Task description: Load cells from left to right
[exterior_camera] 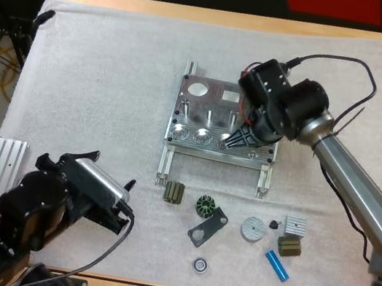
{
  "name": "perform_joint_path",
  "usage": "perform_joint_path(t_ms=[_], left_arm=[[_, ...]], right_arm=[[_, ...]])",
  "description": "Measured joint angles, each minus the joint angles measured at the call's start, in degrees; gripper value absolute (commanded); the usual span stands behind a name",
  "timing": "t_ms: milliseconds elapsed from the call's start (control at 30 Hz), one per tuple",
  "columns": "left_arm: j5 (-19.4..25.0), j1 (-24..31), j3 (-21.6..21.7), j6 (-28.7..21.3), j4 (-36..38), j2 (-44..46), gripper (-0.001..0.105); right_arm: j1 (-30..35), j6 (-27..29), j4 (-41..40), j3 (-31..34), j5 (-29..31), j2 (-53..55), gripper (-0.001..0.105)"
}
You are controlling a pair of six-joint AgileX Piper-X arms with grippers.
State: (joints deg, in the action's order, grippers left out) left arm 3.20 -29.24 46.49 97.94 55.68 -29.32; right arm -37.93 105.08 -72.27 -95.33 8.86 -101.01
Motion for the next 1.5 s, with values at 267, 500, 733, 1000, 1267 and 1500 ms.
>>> perform_joint_path(t_ms=[267,500,733,1000,1267,1500], left_arm=[[-6.9,4.0,-0.1,-0.3,-1.0,0.0,0.069],[-10.6,4.0,-0.1,-1.3,-1.0,0.0,0.069],[-11.6,4.0,-0.1,-1.9,-1.0,0.0,0.069],[-12.5,4.0,-0.1,-1.9,-1.0,0.0,0.069],[-12.5,4.0,-0.1,-1.9,-1.0,0.0,0.069],[-12.5,4.0,-0.1,-1.9,-1.0,0.0,0.069]], right_arm=[[1.6,0.0,1.4,0.0,0.0,-3.3,0.000],[1.7,0.0,1.7,0.0,0.0,-6.7,0.000],[1.7,0.0,2.5,0.0,0.2,-8.4,0.000],[1.7,0.1,2.9,0.0,2.9,-8.6,0.000],[1.7,0.1,2.9,0.0,1.6,-8.6,0.000],[1.8,0.1,2.9,0.0,1.3,-8.7,0.000]])
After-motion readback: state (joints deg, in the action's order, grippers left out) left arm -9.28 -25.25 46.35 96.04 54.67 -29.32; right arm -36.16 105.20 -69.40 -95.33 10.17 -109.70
